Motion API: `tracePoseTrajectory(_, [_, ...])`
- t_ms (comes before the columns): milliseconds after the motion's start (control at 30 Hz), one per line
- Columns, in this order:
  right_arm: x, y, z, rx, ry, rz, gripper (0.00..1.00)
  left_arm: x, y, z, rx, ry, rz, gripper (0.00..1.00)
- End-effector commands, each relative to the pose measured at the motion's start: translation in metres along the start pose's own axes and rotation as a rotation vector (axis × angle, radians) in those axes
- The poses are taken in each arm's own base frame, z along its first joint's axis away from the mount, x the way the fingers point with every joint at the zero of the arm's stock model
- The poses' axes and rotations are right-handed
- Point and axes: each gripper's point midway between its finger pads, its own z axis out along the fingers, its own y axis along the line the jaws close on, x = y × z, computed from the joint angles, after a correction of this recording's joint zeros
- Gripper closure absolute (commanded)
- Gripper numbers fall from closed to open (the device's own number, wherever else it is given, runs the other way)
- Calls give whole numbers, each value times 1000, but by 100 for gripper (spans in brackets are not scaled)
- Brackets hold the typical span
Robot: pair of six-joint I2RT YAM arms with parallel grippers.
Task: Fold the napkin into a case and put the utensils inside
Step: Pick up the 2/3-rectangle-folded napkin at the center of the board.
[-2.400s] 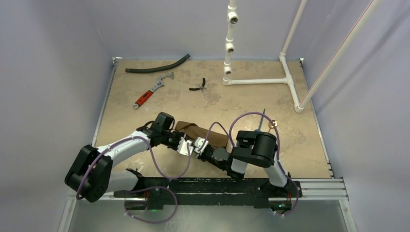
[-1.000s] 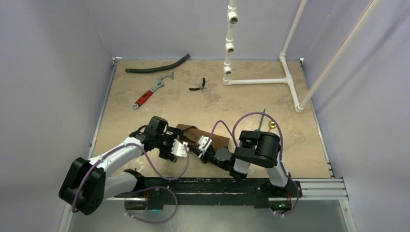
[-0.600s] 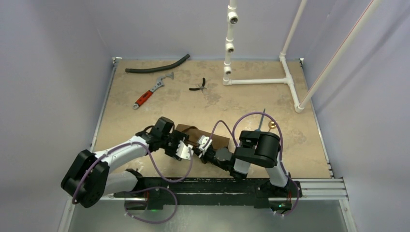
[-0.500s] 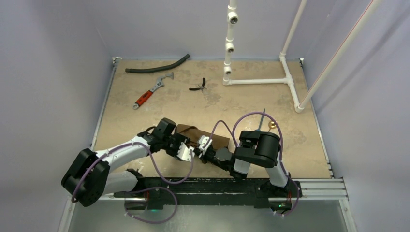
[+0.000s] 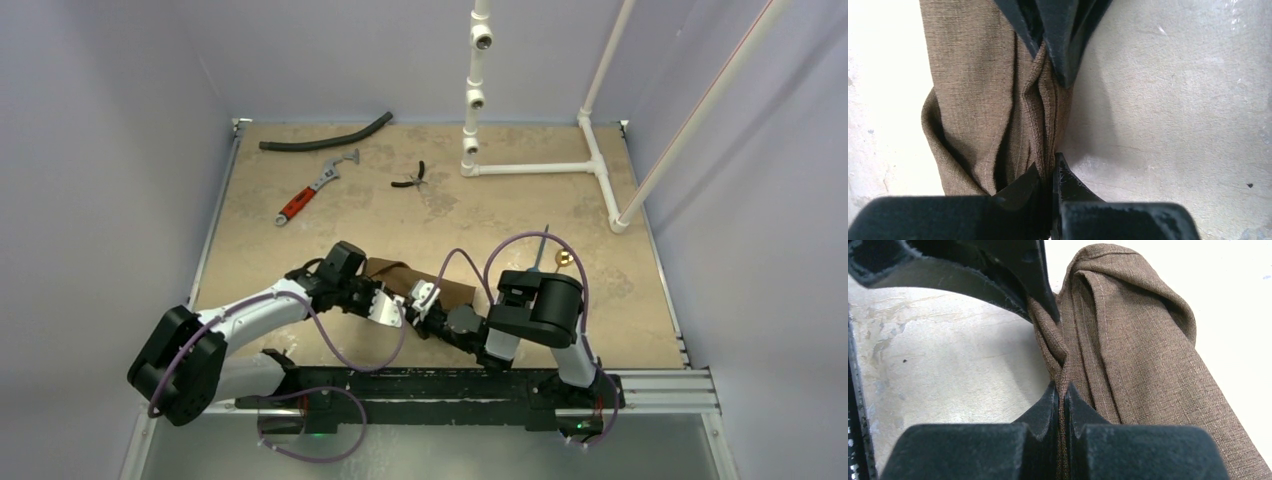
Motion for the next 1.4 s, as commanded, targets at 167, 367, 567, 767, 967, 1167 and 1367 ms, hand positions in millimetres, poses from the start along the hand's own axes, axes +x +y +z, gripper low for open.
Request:
tracePoseTrajectory(167, [-152, 21, -27, -124, -565, 90, 84, -21, 15, -12, -27, -72, -52, 100])
tracePoseTrajectory(367, [-160, 35, -20, -187, -598, 11, 61, -20, 9, -11, -11, -77, -47, 100])
tracePoseTrajectory(567, [-162, 36, -12, -178, -613, -33, 58, -21, 9, -10, -7, -79, -54, 100])
tracePoseTrajectory(767, [-165, 21, -1, -84, -627, -73, 59, -23, 9, -11, -4, -88, -67, 100])
tracePoseTrajectory(967, [-172, 17, 2, -54, -647, -95, 60, -24, 9, -10, 5, -87, -72, 100])
tracePoseTrajectory(1167, [-174, 22, 3, -74, -657, -103, 59, -26, 13, -10, -7, -97, -79, 100])
tracePoseTrajectory(1367, [-174, 28, 11, -106, -663, -62, 69, -29, 16, -12, -14, -104, -100, 100])
